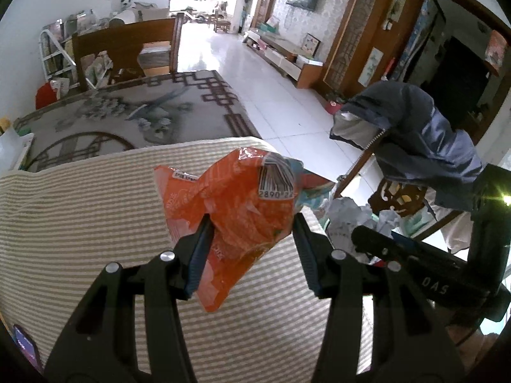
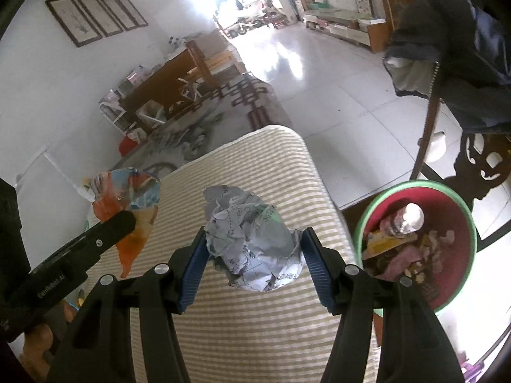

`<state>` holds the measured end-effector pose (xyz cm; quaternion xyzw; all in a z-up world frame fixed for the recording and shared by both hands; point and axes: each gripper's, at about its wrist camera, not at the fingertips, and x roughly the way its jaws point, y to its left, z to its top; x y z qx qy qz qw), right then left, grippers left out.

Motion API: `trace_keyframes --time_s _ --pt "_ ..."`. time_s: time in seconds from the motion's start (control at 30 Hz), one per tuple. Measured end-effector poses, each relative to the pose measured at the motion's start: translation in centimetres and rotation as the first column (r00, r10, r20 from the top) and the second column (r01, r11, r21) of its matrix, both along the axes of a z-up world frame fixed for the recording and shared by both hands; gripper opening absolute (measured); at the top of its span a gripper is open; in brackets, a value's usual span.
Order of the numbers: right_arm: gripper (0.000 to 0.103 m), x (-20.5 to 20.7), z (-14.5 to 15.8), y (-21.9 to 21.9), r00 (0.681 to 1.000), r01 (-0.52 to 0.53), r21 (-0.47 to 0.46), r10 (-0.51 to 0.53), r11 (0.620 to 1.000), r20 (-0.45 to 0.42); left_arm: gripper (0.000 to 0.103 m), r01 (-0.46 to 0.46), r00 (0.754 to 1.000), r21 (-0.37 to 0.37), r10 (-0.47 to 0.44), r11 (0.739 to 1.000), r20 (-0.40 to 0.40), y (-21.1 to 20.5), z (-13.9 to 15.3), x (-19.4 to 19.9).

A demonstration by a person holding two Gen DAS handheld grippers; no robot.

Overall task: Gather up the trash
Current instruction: 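Carry the orange bag and grey paper over the red bin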

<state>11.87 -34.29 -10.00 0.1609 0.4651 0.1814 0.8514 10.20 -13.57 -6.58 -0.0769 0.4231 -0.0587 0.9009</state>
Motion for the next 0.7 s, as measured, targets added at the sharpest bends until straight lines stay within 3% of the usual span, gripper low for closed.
trace_keyframes --time_s 0.7 --pt "0.057 0.2 -0.6 -11.1 0.981 0.195 0.017 -0.195 0.981 -0.008 0.049 0.161 0.987 0.039 -0.16 0.986 -0.019 -9.8 -0.3 2.4"
